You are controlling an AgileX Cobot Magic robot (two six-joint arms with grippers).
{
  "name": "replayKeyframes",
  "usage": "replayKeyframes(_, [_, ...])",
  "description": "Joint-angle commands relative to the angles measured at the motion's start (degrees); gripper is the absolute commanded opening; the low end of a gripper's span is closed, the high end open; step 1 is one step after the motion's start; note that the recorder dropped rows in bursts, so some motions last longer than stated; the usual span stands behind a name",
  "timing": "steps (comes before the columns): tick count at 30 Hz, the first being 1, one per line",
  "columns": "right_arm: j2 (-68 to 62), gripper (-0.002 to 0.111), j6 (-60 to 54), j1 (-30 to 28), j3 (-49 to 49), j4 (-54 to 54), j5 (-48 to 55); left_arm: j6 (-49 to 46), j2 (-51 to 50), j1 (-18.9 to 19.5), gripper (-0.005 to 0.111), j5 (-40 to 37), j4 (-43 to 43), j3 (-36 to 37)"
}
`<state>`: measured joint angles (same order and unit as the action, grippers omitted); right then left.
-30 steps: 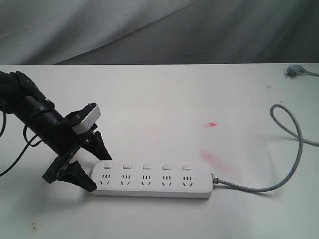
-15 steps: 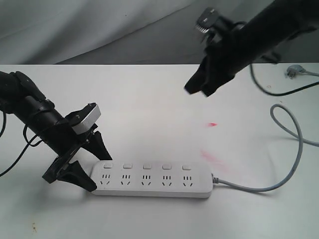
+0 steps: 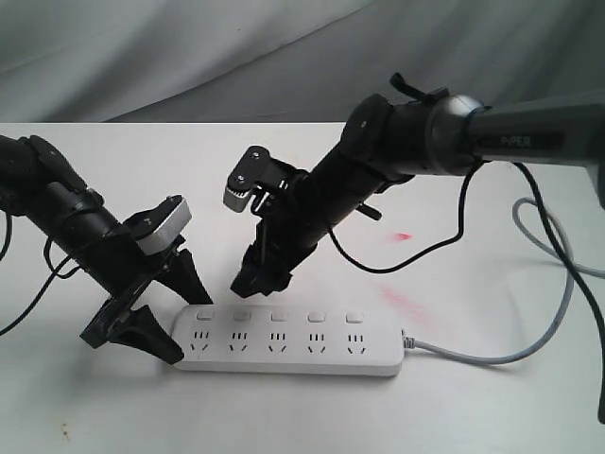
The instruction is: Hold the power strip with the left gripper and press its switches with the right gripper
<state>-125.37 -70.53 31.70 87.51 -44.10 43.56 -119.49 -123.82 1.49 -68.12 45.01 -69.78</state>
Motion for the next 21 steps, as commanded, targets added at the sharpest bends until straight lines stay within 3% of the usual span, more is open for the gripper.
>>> replayKeyframes(1, [0.8, 0.068, 0.9, 0.3, 0.3, -6.6, -0.1, -0.5, -0.5, -0.4, 0.061, 5.3, -1.2, 0.4])
replayKeyframes(4, [0.8, 0.068, -1.4, 0.3, 0.3, -7.4, 1.4, -0.5, -0.5, -0.4, 0.061, 5.3, -1.2, 0.4])
replayKeyframes(6, [0.5, 0.068, -8.8, 0.8, 0.3, -8.5, 3.8, -0.5, -0.5, -0.4, 0.061, 5.3, -1.2, 0.4])
replayKeyframes(10, [-0.4, 0.068, -14.4, 1.9, 0.3, -13.0, 1.4, -0.5, -0.5, -0.4, 0.061, 5.3, -1.2, 0.4])
replayKeyframes(14, [-1.8, 0.068, -14.7, 3.3, 0.3, -12.4, -4.2, -0.5, -0.5, -0.4, 0.061, 5.3, -1.2, 0.4])
replayKeyframes(21, [-2.8, 0.068, -15.8, 3.7, 0.3, -12.8, -5.3, -0.5, -0.5, -0.4, 0.061, 5.3, -1.2, 0.4])
